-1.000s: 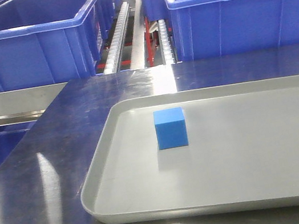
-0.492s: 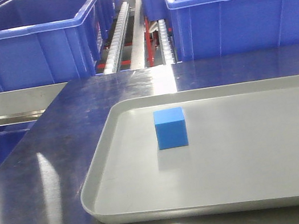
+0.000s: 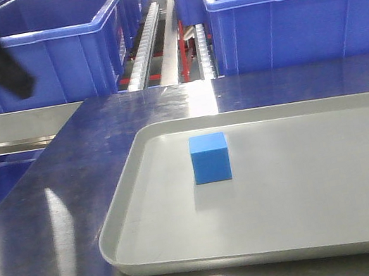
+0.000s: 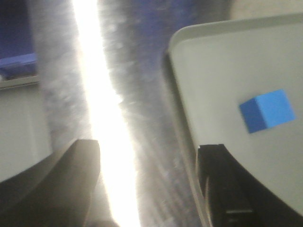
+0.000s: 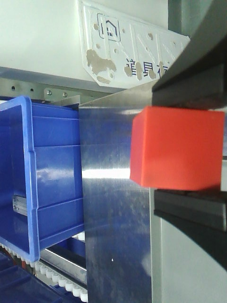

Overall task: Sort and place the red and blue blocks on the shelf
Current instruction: 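Move the open left gripper over the blue cube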

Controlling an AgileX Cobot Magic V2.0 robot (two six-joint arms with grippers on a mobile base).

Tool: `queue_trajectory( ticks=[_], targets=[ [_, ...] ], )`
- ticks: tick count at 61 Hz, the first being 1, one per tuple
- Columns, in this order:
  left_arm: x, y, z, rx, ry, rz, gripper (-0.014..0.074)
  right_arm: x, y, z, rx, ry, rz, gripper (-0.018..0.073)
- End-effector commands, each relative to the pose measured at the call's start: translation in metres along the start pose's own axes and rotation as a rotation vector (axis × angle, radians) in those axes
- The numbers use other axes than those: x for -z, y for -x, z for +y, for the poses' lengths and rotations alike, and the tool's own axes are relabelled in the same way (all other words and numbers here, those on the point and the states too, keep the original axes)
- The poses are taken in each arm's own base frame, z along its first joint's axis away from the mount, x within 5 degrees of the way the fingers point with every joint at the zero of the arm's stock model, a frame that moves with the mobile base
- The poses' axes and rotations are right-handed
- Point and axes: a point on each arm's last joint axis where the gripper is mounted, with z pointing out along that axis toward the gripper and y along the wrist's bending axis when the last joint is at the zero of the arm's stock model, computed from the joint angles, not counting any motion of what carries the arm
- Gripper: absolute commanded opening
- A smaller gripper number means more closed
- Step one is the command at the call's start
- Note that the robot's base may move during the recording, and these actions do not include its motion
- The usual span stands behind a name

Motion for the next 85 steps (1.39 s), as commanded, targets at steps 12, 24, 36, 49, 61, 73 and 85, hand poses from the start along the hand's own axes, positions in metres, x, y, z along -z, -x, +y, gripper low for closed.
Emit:
queue_trajectory(
  ticks=[12, 24, 36, 49, 61, 73, 85],
  targets=[
    [-0.014, 0.029, -0.034, -0.015, -0.087, -0.063, 0.05, 0.003, 0.018, 0.002, 0.016, 0.012, -0.124, 0.0049],
    [-0.034, 0.026, -0.054, -0.018, -0.122, -0.039, 0.0499, 0.003, 0.018, 0.002, 0.016, 0.012, -0.124, 0.0049],
    [-0.043, 0.024, -0.072, 0.0, -0.161, -0.065, 0.0499, 0.003, 0.018, 0.002, 0.016, 0.012, -0.124, 0.0049],
    [-0.055, 0.019, -0.082, 0.02, -0.174, -0.043, 0.0499, 0.003, 0.018, 0.002, 0.016, 0.012, -0.124, 0.0049],
    [-0.065, 0.016, -0.094, 0.016, -0.193, -0.034, 0.0499, 0.003, 0.018, 0.002, 0.016, 0.012, -0.124, 0.0049],
    [-0.074, 0.023, -0.109, 0.016, -0.215, -0.032, 0.0487, 0.003, 0.018, 0.002, 0.016, 0.012, -0.124, 0.0049],
    [-0.084, 0.022, -0.12, 0.014, -0.224, -0.002, 0.0481, 0.003, 0.018, 0.002, 0.016, 0.012, -0.124, 0.0049]
  ],
)
